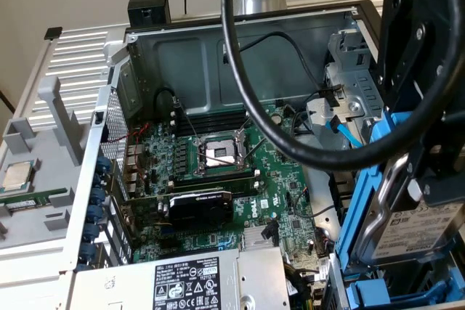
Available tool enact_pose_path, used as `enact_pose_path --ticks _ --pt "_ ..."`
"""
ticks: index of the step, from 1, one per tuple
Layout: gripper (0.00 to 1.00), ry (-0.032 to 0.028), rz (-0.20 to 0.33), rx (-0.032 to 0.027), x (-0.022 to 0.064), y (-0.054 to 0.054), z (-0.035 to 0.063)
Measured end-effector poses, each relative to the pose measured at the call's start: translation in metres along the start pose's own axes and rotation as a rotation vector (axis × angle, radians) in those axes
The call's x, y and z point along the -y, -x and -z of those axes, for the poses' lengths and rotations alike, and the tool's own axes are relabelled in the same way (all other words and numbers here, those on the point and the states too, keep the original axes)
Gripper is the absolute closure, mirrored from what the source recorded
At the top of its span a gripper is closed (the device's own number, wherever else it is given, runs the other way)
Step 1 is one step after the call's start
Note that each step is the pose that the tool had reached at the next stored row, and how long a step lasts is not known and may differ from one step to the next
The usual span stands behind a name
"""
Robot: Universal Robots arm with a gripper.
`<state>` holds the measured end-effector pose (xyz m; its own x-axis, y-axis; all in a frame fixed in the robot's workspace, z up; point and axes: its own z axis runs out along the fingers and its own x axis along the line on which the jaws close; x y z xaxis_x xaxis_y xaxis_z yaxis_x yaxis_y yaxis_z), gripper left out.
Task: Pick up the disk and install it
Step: 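Insert the disk into the insertion slot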
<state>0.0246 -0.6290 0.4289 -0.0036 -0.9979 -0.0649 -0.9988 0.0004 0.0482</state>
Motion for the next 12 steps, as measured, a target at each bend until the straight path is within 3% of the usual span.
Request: enact_pose_path --ticks 12 --pt "0.63 0.0001 0.0 -0.0001 0.0007 -0.0003 -0.005"
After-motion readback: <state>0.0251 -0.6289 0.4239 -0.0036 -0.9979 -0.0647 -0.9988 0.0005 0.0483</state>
